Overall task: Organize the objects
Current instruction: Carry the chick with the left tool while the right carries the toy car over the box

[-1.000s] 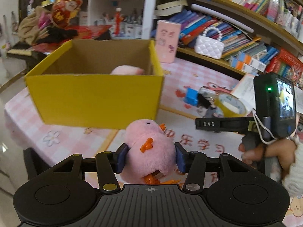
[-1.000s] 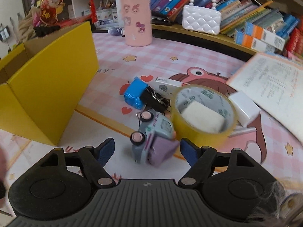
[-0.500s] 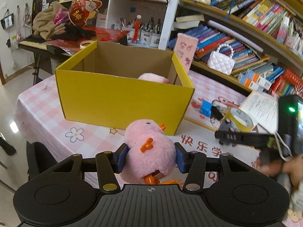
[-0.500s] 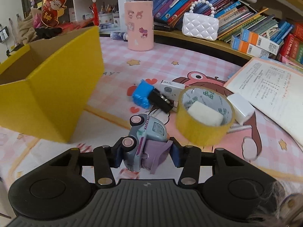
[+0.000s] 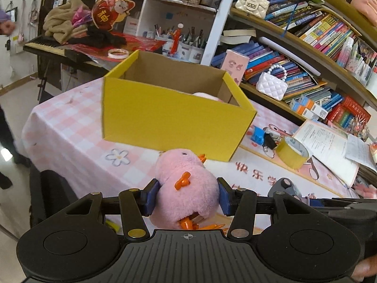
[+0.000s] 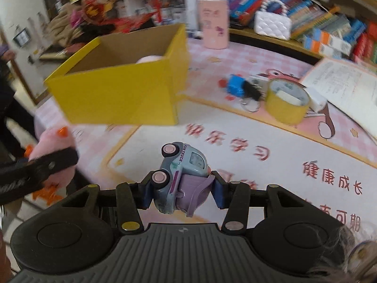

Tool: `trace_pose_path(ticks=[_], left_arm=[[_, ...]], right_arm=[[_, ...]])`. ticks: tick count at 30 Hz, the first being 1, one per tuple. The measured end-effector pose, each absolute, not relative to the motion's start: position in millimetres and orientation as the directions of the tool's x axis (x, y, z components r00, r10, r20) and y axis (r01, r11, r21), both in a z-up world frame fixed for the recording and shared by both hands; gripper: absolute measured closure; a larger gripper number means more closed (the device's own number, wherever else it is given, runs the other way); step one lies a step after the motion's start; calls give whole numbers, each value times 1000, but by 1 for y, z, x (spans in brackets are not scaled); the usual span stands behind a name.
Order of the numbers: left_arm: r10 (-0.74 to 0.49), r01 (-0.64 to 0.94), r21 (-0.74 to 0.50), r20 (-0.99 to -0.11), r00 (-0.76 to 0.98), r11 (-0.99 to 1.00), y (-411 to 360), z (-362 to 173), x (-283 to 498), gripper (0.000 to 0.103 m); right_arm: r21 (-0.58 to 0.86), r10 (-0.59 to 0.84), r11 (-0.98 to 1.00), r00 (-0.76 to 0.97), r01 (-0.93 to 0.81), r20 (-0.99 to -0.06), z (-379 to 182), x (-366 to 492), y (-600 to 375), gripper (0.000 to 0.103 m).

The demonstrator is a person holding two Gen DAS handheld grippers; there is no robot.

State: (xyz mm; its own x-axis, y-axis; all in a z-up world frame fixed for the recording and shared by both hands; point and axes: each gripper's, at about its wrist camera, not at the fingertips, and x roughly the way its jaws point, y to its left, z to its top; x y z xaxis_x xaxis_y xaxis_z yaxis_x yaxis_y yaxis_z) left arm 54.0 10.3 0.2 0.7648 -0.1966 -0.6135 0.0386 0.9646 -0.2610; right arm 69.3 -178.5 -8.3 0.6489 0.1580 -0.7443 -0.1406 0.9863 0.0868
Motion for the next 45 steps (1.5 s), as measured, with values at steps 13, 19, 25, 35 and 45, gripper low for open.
trace_pose_path(ticks=[13, 19, 25, 35, 45], left_arm=[[-153, 11, -231, -609, 778, 973, 66, 4, 9, 53], [-166, 36, -225, -589, 791, 974, 79, 9, -1, 53], [-187, 68, -222, -572, 799, 973, 87, 13, -3, 53], [-225, 110, -233, -554, 802, 966, 92, 16, -5, 53], [-280, 151, -284, -494, 824, 947, 95, 33, 14, 53]], right_arm=[[57, 203, 969, 644, -241, -737, -7, 21, -102, 57], [61, 205, 970, 653, -236, -729, -5, 9, -83, 57], [55, 193, 973, 669, -222, -718, -2, 1, -73, 57], [50, 175, 979, 683, -199, -709, 3, -3, -69, 57], [30, 159, 981, 704, -191, -692, 15, 14, -72, 57]])
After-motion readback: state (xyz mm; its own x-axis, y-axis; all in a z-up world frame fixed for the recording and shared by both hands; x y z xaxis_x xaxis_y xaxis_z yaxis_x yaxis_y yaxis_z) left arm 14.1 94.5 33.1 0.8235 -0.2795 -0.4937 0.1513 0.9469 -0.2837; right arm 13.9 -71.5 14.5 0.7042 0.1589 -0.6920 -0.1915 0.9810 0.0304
